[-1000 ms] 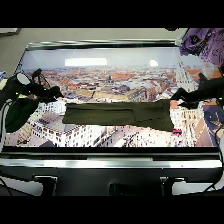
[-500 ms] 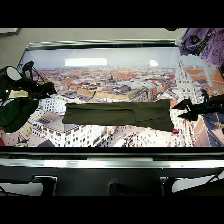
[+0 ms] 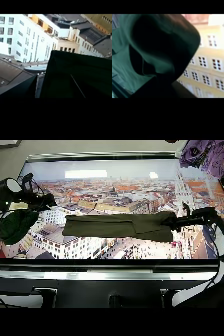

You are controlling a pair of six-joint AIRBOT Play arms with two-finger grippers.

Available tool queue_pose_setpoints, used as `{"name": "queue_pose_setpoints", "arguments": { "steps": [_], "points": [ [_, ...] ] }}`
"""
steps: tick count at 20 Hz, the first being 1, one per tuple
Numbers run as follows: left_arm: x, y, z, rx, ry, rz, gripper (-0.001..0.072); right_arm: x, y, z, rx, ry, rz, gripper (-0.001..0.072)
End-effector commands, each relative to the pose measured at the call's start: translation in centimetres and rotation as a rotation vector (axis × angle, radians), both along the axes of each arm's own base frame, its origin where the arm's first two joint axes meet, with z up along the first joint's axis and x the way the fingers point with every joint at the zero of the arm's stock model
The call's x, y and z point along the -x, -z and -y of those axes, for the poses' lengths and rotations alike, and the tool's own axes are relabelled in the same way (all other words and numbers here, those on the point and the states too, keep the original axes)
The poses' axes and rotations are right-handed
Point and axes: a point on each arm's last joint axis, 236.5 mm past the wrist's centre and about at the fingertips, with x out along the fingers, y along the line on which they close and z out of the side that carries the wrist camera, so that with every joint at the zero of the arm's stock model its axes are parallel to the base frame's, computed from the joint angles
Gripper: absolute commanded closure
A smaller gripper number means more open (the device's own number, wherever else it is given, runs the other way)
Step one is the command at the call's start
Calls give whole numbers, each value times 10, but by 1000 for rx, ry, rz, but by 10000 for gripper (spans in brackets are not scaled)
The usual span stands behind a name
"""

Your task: Fold the clothes and pants, and hang the long-sleeved shirts on hangers.

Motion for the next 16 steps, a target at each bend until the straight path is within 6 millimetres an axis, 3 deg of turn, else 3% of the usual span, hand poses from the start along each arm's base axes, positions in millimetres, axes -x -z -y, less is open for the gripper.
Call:
{"name": "queue_pose_setpoints", "arguments": {
  "steps": [1, 2, 3, 5, 8, 11, 16],
  "points": [
    [-5, -2, 12, 5, 11, 20, 239, -3, -16, -22, -9, -36, 20, 684],
    [-6, -2, 22, 12, 21, 26, 260, -4, -28, -16, 28, -30, 35, 684],
    [-7, -2, 36, 28, 42, 31, 353, -3, -42, -7, 88, -19, 44, 685],
    [-7, 5, 78, 90, 93, 24, 687, -3, -76, 8, 187, 20, 77, 685],
    [-4, 27, 164, 217, 177, -2, 693, 3, -121, 27, 314, 89, 106, 685],
    [16, 57, 251, 312, 236, -56, 693, 13, -158, 44, 415, 121, 117, 685],
    [51, 79, 383, 478, 279, -59, 693, 19, -200, 51, 461, 150, 132, 685]
  ]
}}
